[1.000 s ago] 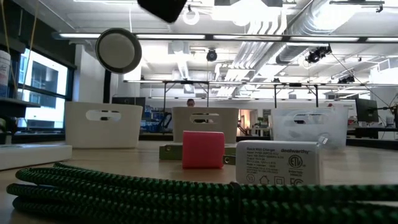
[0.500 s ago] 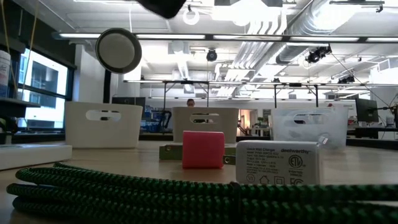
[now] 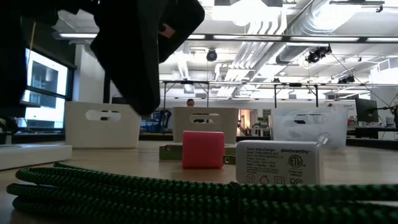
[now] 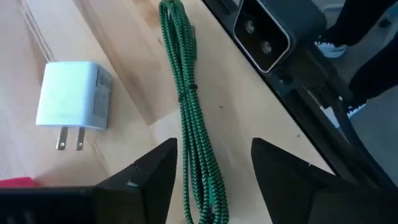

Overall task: Pick and place items into bin
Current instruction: Put the green charger cable into the transparent bin

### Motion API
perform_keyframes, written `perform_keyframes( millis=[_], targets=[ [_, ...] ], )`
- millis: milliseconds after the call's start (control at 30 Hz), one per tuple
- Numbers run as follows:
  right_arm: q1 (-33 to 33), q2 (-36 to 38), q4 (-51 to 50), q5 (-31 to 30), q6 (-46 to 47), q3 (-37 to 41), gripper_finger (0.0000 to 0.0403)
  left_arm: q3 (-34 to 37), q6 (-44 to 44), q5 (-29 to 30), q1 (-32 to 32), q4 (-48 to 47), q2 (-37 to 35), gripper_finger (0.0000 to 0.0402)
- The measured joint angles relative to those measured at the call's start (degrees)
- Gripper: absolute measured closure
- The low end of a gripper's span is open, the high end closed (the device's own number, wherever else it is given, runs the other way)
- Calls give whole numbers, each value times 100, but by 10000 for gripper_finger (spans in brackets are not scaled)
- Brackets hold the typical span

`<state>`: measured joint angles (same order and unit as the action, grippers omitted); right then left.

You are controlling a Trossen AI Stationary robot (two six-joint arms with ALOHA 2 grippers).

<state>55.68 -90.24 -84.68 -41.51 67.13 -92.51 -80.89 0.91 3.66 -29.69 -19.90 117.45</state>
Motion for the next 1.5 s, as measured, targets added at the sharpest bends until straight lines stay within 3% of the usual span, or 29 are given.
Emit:
perform_keyframes(
  millis=[333, 1067, 1500],
  targets=[
    [0, 0, 0, -78, -37, 0, 237, 18, -92, -85, 4, -47, 155, 247],
    [14, -1, -53, -8, -114, 0, 246, -1, -42, 123, 9, 145, 474, 273],
    [24, -2, -55, 0, -114, 0, 253, -1, -42, 350, 11, 211, 474, 391]
  ],
)
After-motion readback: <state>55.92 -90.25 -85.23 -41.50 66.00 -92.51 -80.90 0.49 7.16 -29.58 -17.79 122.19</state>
